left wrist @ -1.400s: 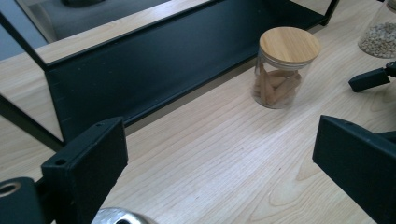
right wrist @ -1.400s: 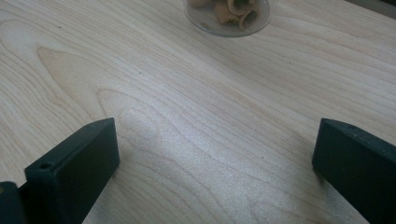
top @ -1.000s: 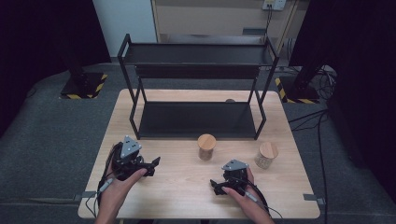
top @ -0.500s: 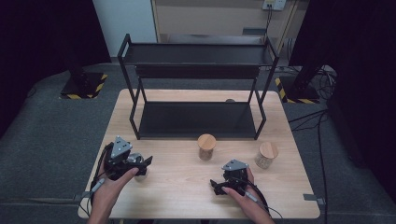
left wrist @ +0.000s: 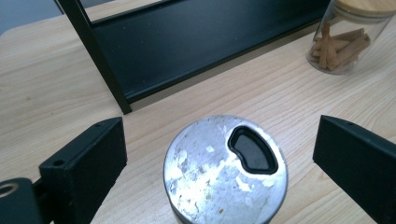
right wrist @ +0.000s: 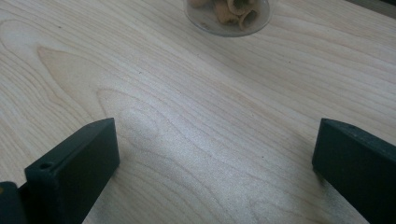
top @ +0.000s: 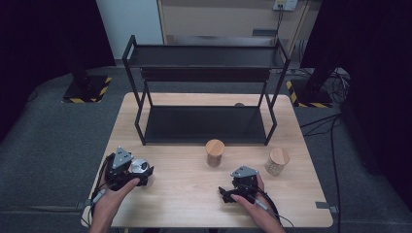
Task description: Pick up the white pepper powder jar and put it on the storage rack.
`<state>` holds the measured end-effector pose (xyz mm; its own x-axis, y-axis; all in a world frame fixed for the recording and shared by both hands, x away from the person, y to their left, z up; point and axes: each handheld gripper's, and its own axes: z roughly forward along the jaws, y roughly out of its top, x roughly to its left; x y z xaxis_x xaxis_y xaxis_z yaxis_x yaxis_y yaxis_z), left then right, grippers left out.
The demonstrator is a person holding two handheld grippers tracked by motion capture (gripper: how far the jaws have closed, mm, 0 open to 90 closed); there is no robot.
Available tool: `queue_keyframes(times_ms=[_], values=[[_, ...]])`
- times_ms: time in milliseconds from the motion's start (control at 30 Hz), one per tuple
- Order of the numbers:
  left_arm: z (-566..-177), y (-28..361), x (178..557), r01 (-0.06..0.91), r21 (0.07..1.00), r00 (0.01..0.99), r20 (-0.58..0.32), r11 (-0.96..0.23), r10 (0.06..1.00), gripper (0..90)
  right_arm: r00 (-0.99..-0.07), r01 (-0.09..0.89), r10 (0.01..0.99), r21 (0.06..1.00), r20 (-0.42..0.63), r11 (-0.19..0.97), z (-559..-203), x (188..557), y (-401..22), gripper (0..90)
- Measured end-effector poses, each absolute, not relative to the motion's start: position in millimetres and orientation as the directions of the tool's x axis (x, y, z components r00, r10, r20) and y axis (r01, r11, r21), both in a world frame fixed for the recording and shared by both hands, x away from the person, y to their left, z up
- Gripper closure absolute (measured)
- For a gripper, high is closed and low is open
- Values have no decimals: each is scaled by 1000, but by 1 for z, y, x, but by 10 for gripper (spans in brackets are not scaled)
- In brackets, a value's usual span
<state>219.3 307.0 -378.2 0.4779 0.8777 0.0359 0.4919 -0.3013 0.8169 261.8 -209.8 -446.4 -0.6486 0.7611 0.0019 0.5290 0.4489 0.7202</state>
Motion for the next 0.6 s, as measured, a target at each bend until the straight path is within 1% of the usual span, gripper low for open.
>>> queue_keyframes(times_ms=[600], values=[[-409, 314, 219, 508, 800, 490, 38, -321, 871, 22, -649, 529, 761, 720, 2, 449, -446, 262, -210, 7]])
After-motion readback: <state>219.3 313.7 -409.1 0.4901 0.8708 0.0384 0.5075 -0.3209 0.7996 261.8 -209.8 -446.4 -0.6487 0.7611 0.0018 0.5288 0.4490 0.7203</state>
